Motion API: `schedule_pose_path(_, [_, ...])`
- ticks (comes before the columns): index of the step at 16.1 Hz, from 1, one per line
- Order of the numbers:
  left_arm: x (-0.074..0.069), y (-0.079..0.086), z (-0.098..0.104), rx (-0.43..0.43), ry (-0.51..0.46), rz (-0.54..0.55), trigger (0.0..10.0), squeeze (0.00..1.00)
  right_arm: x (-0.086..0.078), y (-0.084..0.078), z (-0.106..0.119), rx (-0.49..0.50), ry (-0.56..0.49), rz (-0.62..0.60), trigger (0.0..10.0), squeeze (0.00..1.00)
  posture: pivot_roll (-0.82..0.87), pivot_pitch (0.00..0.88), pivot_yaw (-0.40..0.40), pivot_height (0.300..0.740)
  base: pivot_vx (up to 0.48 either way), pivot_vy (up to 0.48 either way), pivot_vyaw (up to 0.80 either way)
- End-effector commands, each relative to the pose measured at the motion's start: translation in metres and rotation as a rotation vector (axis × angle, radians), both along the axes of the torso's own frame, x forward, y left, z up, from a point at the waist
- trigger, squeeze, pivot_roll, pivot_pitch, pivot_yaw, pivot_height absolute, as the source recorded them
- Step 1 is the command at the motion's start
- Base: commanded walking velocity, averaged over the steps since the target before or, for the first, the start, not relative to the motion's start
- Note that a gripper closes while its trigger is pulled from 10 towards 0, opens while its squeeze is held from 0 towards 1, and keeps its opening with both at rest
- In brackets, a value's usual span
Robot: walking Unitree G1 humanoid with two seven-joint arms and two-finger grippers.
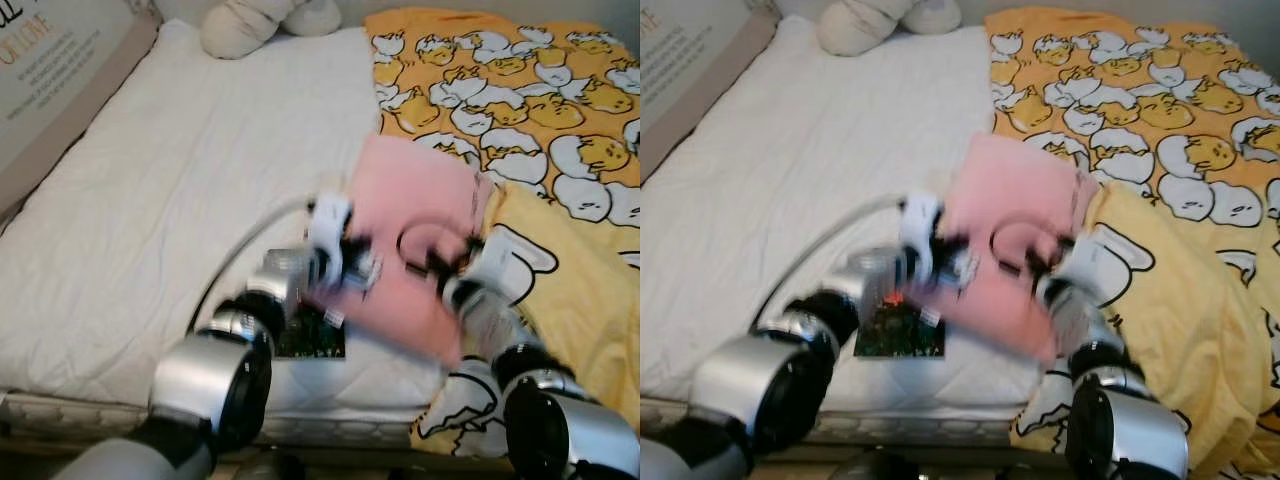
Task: Clean up the room
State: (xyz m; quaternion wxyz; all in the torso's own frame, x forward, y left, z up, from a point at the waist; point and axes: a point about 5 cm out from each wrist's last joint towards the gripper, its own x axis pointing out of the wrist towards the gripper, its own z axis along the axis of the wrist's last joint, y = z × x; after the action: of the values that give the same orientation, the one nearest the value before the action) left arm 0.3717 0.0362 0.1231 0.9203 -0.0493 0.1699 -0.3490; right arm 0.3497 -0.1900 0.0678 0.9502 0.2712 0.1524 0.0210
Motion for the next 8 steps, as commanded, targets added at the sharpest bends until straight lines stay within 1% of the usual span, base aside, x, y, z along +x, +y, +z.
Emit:
schedule_pose_path(1, [0.008, 0.000, 0.024, -0.060, -0.079, -0.022, 0.0, 0.00, 0.013, 0.004, 0.029, -0.020, -0.116, 0.042, 0.0, 0.00, 0.00, 0.000, 0.074, 0.740, 0.000, 0.000, 0.00])
schedule_pose_path(2, [0.013, 0.002, 0.040, -0.098, -0.133, -0.031, 0.0, 0.00, 0.016, 0.002, 0.047, -0.030, -0.193, 0.051, 0.0, 0.00, 0.00, 0.000, 0.068, 0.740, 0.000, 0.000, 0.00])
schedule_pose_path(3, [0.016, 0.005, 0.049, -0.123, -0.160, -0.029, 0.0, 0.00, 0.017, 0.000, 0.056, -0.033, -0.229, 0.049, 0.0, 0.00, 0.00, 0.000, 0.068, 0.740, 0.000, 0.000, 0.00])
schedule_pose_path(4, [0.018, 0.007, 0.060, -0.138, -0.205, -0.038, 0.0, 0.00, 0.017, -0.005, 0.067, -0.065, -0.268, 0.049, 0.0, 0.00, 0.01, 0.000, 0.060, 0.740, 0.000, 0.000, 0.00])
schedule_pose_path(5, [0.019, 0.010, 0.070, -0.137, -0.248, -0.050, 0.0, 0.00, 0.019, -0.009, 0.083, -0.083, -0.323, 0.050, 0.0, 0.00, 0.01, 0.000, 0.059, 0.740, 0.000, 0.000, 0.00])
schedule_pose_path(6, [0.020, 0.013, 0.076, -0.145, -0.267, -0.046, 0.0, 0.00, 0.020, -0.010, 0.094, -0.083, -0.364, 0.057, 0.0, 0.00, 0.01, 0.000, 0.060, 0.740, 0.000, 0.000, 0.00])
schedule_pose_path(7, [0.020, 0.015, 0.079, -0.124, -0.284, -0.036, 0.0, 0.00, 0.022, -0.013, 0.102, -0.097, -0.373, 0.039, 0.0, 0.00, 0.01, 0.000, 0.061, 0.740, 0.000, 0.000, 0.00])
schedule_pose_path(8, [0.022, 0.018, 0.084, -0.083, -0.336, -0.003, 0.1, 0.00, 0.025, -0.013, 0.108, -0.118, -0.364, 0.044, 0.0, 0.00, 0.01, 0.000, 0.060, 0.740, 0.000, 0.000, 0.00])
